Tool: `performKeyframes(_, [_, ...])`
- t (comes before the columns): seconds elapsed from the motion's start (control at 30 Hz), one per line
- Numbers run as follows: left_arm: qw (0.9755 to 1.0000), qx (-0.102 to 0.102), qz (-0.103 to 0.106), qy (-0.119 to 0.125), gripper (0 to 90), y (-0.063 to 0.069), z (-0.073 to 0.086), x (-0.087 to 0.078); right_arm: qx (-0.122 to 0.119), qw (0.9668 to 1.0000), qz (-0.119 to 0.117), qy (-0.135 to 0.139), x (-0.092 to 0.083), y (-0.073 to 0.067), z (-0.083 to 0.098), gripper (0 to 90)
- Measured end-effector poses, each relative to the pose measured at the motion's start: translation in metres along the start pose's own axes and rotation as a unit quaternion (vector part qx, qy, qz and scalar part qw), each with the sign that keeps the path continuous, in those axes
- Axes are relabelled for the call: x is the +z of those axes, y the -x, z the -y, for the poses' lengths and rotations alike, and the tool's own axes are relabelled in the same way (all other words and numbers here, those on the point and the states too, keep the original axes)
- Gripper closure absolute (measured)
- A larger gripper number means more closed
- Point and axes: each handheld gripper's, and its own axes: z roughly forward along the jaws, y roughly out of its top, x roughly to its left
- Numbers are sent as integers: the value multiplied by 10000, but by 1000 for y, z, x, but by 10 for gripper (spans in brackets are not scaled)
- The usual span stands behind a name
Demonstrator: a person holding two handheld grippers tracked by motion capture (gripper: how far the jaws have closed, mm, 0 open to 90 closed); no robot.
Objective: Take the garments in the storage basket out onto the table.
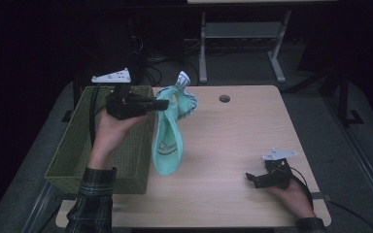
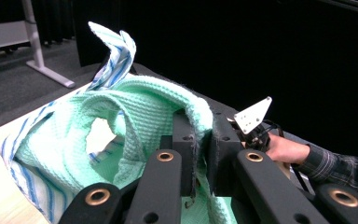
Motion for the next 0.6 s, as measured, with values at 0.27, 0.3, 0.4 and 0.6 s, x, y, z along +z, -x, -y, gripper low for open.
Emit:
performKeyframes(0.27, [9998,65,129,-107,832,5,4,22,16,10000,-4,-4,0,0,0,23])
performKeyframes(0.3, [9998,61,151,-121,832,6,4,25,18,10000,-5,-6,0,0,0,23])
performKeyframes(0.4, [9997,49,200,-152,832,7,7,32,21,10000,-4,-8,0,0,0,23])
performKeyframes(0.6, [9992,64,318,-252,832,11,11,49,18,10000,-7,-8,0,0,0,23])
